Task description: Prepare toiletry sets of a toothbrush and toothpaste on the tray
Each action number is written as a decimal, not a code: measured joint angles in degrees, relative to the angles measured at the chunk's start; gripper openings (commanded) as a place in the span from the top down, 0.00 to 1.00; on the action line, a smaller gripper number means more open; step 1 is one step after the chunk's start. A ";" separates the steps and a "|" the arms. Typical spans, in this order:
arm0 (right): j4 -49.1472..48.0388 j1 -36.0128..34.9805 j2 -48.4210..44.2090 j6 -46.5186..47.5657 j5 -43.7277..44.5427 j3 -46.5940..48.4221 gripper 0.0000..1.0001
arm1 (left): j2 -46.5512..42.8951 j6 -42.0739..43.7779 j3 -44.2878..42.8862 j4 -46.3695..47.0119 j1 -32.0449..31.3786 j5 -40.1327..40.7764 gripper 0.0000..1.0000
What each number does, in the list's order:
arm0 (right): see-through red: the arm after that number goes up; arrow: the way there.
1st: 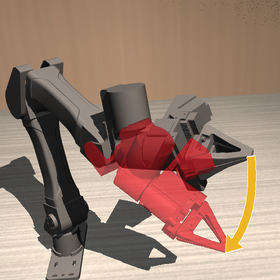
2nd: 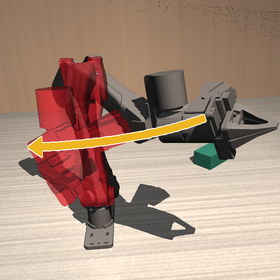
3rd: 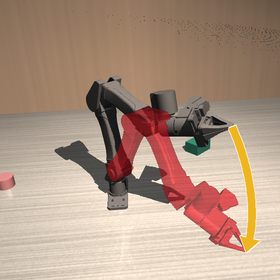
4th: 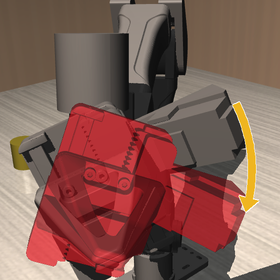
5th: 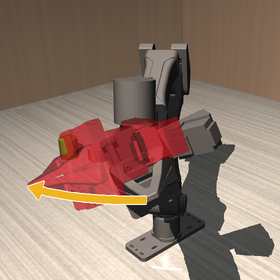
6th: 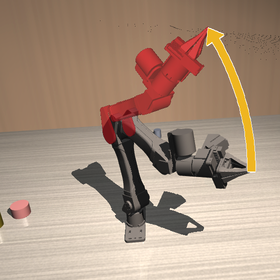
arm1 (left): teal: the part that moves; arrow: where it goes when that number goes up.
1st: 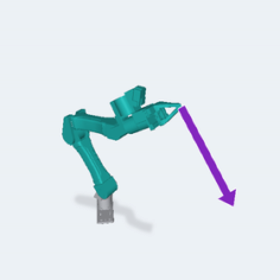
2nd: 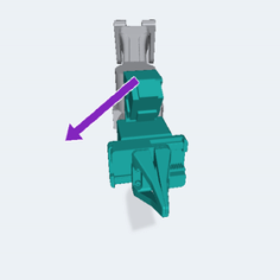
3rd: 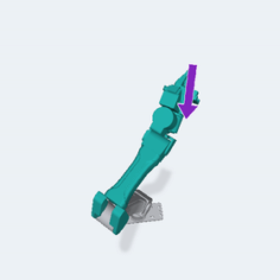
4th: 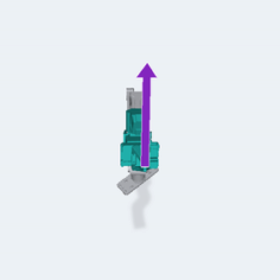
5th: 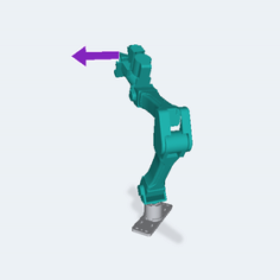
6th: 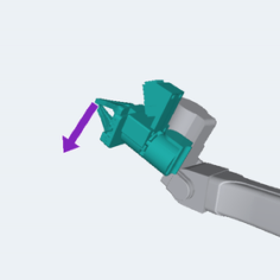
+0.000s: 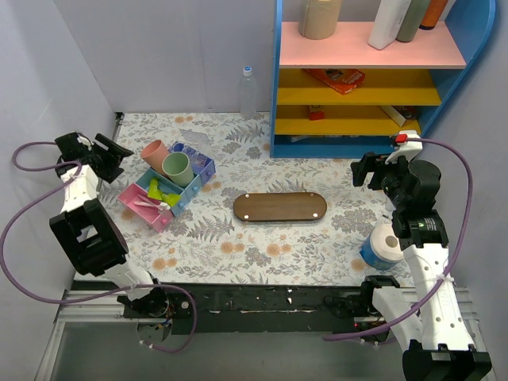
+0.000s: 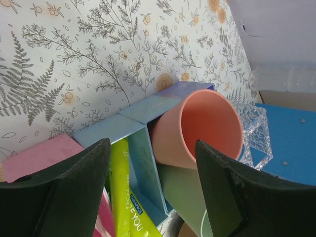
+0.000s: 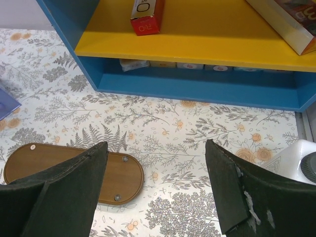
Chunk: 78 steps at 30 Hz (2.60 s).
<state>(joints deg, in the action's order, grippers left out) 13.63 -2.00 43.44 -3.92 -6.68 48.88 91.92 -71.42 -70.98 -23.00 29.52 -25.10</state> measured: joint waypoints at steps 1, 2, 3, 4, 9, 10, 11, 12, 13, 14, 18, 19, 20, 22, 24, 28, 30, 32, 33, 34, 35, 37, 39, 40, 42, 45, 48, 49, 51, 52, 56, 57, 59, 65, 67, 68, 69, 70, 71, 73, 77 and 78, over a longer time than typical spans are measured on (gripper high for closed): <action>0.00 0.00 -0.09 0.02 -0.07 0.00 0.14 | 1.16 -0.04 -0.33 -0.07 -0.09 -0.31 0.33; 0.00 0.00 -0.13 0.04 -0.11 0.00 0.14 | 2.43 -0.13 -0.92 -0.11 -0.44 -0.55 0.33; 0.00 0.00 -0.15 0.07 -0.15 0.00 0.14 | 3.58 -0.13 -1.57 -0.11 -0.83 -0.68 0.33; 0.00 0.00 -0.17 0.09 -0.17 0.00 0.14 | 4.63 -0.11 -2.29 -0.22 -1.18 -0.85 0.34; 0.00 0.00 -0.37 0.13 0.07 0.00 0.14 | 9.18 -0.13 -5.66 -0.37 -2.67 -1.40 0.40; 0.00 0.00 -0.37 0.13 0.13 0.00 0.14 | 9.86 -0.20 -6.03 -0.39 -2.93 -1.46 0.40; 0.00 0.00 -0.37 0.13 0.15 0.00 0.14 | 10.56 -0.20 -6.47 -0.44 -3.26 -1.53 0.40; 0.00 0.00 -0.37 0.13 0.15 0.00 0.14 | 11.19 -0.17 -7.02 -0.52 -3.56 -1.53 0.41; 0.00 0.00 -0.37 0.13 0.13 0.00 0.14 | 11.69 -0.17 -7.43 -0.52 -3.87 -1.55 0.41; 0.00 0.00 -0.37 0.13 0.13 0.00 0.14 | 12.15 -0.20 -7.87 -0.55 -4.31 -1.55 0.43; 0.00 0.00 -0.37 0.15 0.15 0.00 0.14 | 12.90 -0.15 -9.49 -1.01 -5.27 -1.77 0.45; 0.00 0.00 -0.37 0.15 0.17 0.00 0.14 | 12.90 -0.13 -9.73 -1.01 -5.40 -1.81 0.46; 0.00 0.00 -0.37 0.15 0.17 0.00 0.14 | 12.90 -0.09 -10.12 -1.03 -5.57 -1.92 0.48; 0.00 -0.02 -0.37 0.15 0.31 0.00 0.14 | 12.90 0.07 -10.60 -1.05 -5.70 -1.95 0.51; 0.00 -0.04 -0.37 0.20 0.52 0.00 0.14 | 12.90 0.20 -10.80 -1.16 -5.70 -1.90 0.53; 0.00 -0.04 -0.37 0.33 0.76 0.00 0.14 | 13.00 1.27 -10.95 -2.67 -6.01 -1.33 0.60; 0.00 -0.04 -0.37 0.35 0.81 0.00 0.14 | 13.57 1.95 -11.39 -3.54 -6.29 -0.96 0.61; 0.00 -0.04 -0.37 0.42 0.98 0.00 0.14 | 14.25 2.58 -11.52 -4.02 -6.67 -0.79 0.64; 0.02 -0.07 -0.39 0.48 1.01 0.00 0.14 | 14.62 2.82 -11.52 -4.24 -6.86 -0.74 0.66; 0.00 -0.09 -0.39 0.52 1.05 0.00 0.14 | 15.02 3.08 -11.52 -4.61 -7.06 -0.68 0.67; 0.00 -0.17 -0.39 0.55 1.16 0.00 0.14 | 15.37 3.23 -11.54 -4.98 -7.26 -0.63 0.72; 0.02 -0.26 -0.44 0.72 1.25 0.00 0.14 | 15.69 3.54 -11.52 -5.53 -7.58 -0.61 0.76; 0.02 -0.31 -0.55 0.79 1.38 0.00 0.14 | 15.69 3.63 -11.65 -5.92 -7.78 -0.52 0.77; 0.02 -0.31 -0.66 0.81 1.44 0.00 0.14 | 15.69 3.69 -11.89 -6.05 -7.91 -0.42 0.77; 0.00 -0.33 -0.85 0.92 1.60 0.00 0.15 | 15.69 3.89 -12.11 -6.27 -8.07 -0.17 0.80; 0.00 -0.33 -1.03 0.94 1.68 0.00 0.14 | 15.69 3.96 -12.24 -6.58 -8.11 0.11 0.88; 0.00 -0.33 -1.05 0.96 1.81 0.00 0.15 | 15.67 4.44 -12.35 -6.71 -8.15 0.61 0.91; 0.00 -0.33 -1.05 0.94 1.86 0.00 0.14 | 15.65 4.57 -12.41 -6.86 -8.15 0.76 0.92; 0.00 -0.33 -1.05 0.96 1.86 0.00 0.14 | 15.50 4.85 -12.50 -7.19 -8.15 1.36 0.93; 0.00 -0.33 -1.05 0.96 1.88 0.00 0.14 | 15.43 4.96 -12.63 -7.45 -8.15 1.77 0.97; 0.00 -0.33 -1.07 0.96 2.03 0.00 0.14 | 14.84 5.11 -13.22 -8.63 -8.15 2.97 1.00; 0.00 -0.33 -1.07 0.96 2.03 0.00 0.14 | 14.47 5.14 -13.25 -8.83 -8.15 3.28 1.00; 0.00 -0.33 -1.07 0.96 2.03 0.00 0.15 | 13.70 5.11 -13.46 -9.35 -8.15 3.67 1.00; 0.00 -0.35 -1.07 0.96 2.03 0.00 0.15 | 11.85 5.55 -15.98 -10.49 -8.02 4.81 1.00; 0.00 -0.37 -1.07 0.96 2.03 0.00 0.15 | 11.13 5.84 -16.70 -10.60 -8.02 5.49 1.00; 0.00 -0.37 -1.07 0.96 2.03 0.00 0.15 | 10.67 6.01 -16.96 -10.60 -8.02 5.86 1.00; 0.00 -0.37 -1.07 0.96 2.03 0.00 0.15 | 10.27 6.25 -17.07 -10.58 -8.02 6.27 1.00; 0.00 -0.37 -1.07 0.96 2.03 0.00 0.15 | 9.73 6.67 -17.16 -10.58 -8.02 6.67 1.00; 0.00 -0.37 -1.07 0.96 2.03 0.00 0.15 | 9.16 7.19 -17.16 -10.60 -8.02 7.02 1.00; 0.00 -0.37 -1.05 0.96 2.03 0.00 0.15 | 8.15 8.15 -17.16 -10.69 -8.02 7.52 1.00; 0.00 -0.37 -0.96 0.96 2.03 0.00 0.15 | 5.92 10.23 -17.16 -11.02 -8.02 8.57 1.00; 0.00 -0.37 -0.96 0.96 2.03 0.00 0.15 | 5.40 10.88 -17.16 -11.17 -8.02 9.20 1.00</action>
<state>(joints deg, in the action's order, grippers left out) 13.63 -2.37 42.48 -2.96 -4.64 48.88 97.32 -60.53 -88.14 -34.17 21.50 -15.90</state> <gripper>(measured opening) 0.857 0.108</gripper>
